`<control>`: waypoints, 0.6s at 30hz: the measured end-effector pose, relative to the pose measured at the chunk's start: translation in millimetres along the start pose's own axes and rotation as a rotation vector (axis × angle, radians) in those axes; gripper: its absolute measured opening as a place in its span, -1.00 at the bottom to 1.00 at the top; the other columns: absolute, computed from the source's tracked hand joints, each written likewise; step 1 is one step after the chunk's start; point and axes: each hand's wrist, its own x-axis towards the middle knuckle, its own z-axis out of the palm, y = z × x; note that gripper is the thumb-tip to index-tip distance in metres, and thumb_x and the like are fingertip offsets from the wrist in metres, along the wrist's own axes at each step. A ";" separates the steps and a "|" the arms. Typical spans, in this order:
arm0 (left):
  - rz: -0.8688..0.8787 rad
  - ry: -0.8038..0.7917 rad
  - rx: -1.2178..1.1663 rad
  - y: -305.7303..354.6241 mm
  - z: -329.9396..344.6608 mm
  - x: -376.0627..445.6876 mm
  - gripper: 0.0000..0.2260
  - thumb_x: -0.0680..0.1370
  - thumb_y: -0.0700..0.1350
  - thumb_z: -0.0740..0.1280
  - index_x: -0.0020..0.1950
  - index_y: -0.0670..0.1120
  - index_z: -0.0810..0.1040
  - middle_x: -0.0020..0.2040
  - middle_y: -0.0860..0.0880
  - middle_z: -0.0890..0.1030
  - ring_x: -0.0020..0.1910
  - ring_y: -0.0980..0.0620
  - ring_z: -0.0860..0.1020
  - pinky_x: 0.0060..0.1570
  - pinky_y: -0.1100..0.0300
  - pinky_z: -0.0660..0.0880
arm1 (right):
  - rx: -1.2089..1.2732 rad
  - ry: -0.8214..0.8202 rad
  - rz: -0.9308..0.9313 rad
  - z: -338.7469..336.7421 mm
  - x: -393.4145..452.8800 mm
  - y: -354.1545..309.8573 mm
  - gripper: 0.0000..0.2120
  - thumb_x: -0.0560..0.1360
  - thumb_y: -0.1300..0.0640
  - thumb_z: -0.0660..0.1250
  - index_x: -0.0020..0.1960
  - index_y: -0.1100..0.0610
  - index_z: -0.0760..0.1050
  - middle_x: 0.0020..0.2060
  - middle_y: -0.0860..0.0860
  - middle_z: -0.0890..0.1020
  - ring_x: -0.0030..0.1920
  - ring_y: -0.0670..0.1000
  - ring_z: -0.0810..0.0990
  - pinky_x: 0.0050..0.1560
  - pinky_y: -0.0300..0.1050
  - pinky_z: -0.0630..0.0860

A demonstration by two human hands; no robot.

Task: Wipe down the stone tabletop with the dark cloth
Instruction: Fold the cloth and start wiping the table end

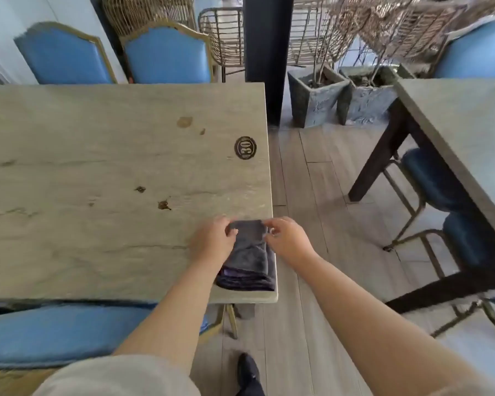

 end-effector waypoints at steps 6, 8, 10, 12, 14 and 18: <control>0.086 -0.117 0.173 -4.5 12.9 25.2 -0.57 0.51 0.02 0.41 0.36 0.00 0.49 0.19 -0.03 0.52 0.20 -0.09 0.46 0.13 0.06 0.43 | -0.023 -0.060 0.035 2.5 34.1 9.6 -0.54 0.50 0.14 0.38 0.39 0.08 0.42 0.22 0.07 0.41 0.16 0.06 0.50 0.11 -0.27 0.34; 0.093 -0.167 0.210 0.2 7.6 32.2 -0.70 0.49 0.03 0.42 0.20 0.01 0.58 0.08 -0.03 0.51 0.11 -0.10 0.47 0.03 0.04 0.43 | -0.030 -0.113 0.053 1.2 43.0 11.5 -0.41 0.43 0.06 0.47 0.41 0.08 0.36 0.23 0.09 0.35 0.17 0.08 0.48 0.13 -0.23 0.37; 0.115 -0.221 0.224 7.0 -0.9 37.2 -0.81 0.50 0.02 0.41 0.06 -0.01 0.59 0.02 -0.01 0.50 0.03 -0.07 0.50 -0.05 0.07 0.41 | -0.069 -0.204 0.079 0.3 49.0 11.7 -0.29 0.33 -0.04 0.55 0.37 0.09 0.34 0.19 0.09 0.33 0.15 0.09 0.46 0.14 -0.15 0.42; 0.139 -0.234 0.178 14.7 -12.1 40.4 -0.86 0.50 -0.01 0.41 0.01 0.00 0.57 -0.01 0.03 0.50 0.01 -0.03 0.51 -0.02 0.05 0.45 | -0.104 -0.278 0.078 -2.6 54.4 11.0 -0.27 0.27 -0.07 0.58 0.31 0.11 0.35 0.15 0.08 0.36 0.10 0.07 0.45 0.07 -0.14 0.45; 0.113 -0.252 0.125 24.2 -25.2 42.1 -0.90 0.52 -0.02 0.39 -0.01 0.04 0.53 -0.03 0.07 0.54 0.01 0.01 0.53 -0.01 0.06 0.47 | -0.065 -0.320 0.064 -10.7 59.7 11.3 -0.37 0.30 -0.02 0.56 0.28 0.11 0.41 0.11 0.06 0.44 0.06 0.05 0.48 -0.01 -0.16 0.43; 0.049 -0.183 0.129 48.4 -48.4 47.1 -0.88 0.56 0.04 0.32 0.05 0.06 0.47 -0.05 0.08 0.59 -0.03 -0.01 0.56 -0.05 0.07 0.49 | 0.213 -0.413 0.055 -39.3 78.0 10.8 -0.72 0.45 0.13 0.41 0.15 0.09 0.51 -0.02 0.00 0.63 0.01 0.02 0.59 0.01 -0.11 0.52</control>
